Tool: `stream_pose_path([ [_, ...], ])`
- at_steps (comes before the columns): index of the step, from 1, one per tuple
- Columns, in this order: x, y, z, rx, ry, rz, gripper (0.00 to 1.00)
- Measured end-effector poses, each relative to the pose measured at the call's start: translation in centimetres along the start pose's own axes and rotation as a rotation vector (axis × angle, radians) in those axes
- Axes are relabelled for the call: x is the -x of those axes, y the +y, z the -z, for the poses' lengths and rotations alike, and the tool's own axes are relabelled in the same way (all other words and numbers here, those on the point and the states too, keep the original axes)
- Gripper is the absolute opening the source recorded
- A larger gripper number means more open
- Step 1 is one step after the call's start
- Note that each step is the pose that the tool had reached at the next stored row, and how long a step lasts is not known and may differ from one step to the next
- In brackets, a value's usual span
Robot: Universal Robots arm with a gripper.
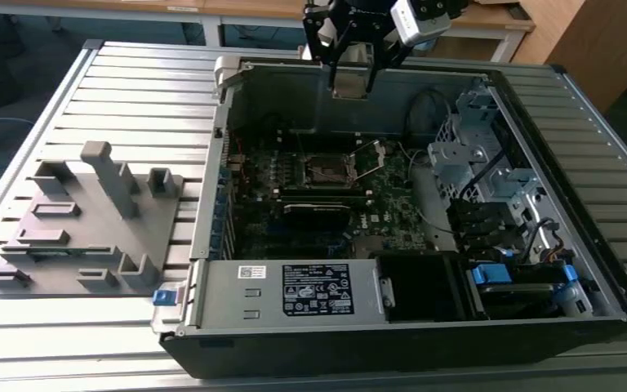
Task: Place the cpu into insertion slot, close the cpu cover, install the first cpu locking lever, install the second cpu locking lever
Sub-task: 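Place the cpu into insertion slot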
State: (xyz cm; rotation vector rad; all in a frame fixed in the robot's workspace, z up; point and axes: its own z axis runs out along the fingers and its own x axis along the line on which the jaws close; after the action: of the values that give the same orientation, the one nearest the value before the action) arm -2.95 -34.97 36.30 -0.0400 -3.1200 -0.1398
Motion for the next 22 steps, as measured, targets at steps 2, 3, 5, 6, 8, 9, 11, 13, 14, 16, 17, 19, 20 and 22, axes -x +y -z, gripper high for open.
stream_pose_path([
  [2,0.0,0.0,0.0,0.0001,0.0,0.0,0.54],
  [3,0.0,0.0,-0.01,0.0,0.0,0.0,0.54],
  [5,0.0,-0.01,-0.1,0.0005,-0.0002,0.0,0.54],
  [6,0.0,-0.01,-0.16,0.0003,-0.0002,0.0,0.54],
  [8,0.01,-0.03,-0.32,0.0002,-0.0002,0.0,0.54],
  [9,0.01,-0.03,-0.39,0.0001,-0.0001,0.0,0.54],
  [11,0.01,-0.04,-0.4,-0.0001,0.0,0.0,0.54],
  [13,0.01,-0.04,-0.43,0.0,-0.0001,0.0,0.54],
  [14,0.01,-0.04,-0.44,0.0001,-0.0001,0.0,0.54],
  [16,0.01,-0.04,-0.45,0.0001,-0.0001,0.0,0.54],
  [17,0.01,-0.04,-0.45,0.0,-0.0001,0.0,0.54],
  [19,0.01,-0.04,-0.51,0.0004,-0.0002,0.0,0.54],
  [20,0.01,-0.05,-0.56,0.0004,-0.0002,0.0,0.54],
  [22,0.01,-0.06,-0.66,0.0001,-0.0002,0.0,0.54],
])
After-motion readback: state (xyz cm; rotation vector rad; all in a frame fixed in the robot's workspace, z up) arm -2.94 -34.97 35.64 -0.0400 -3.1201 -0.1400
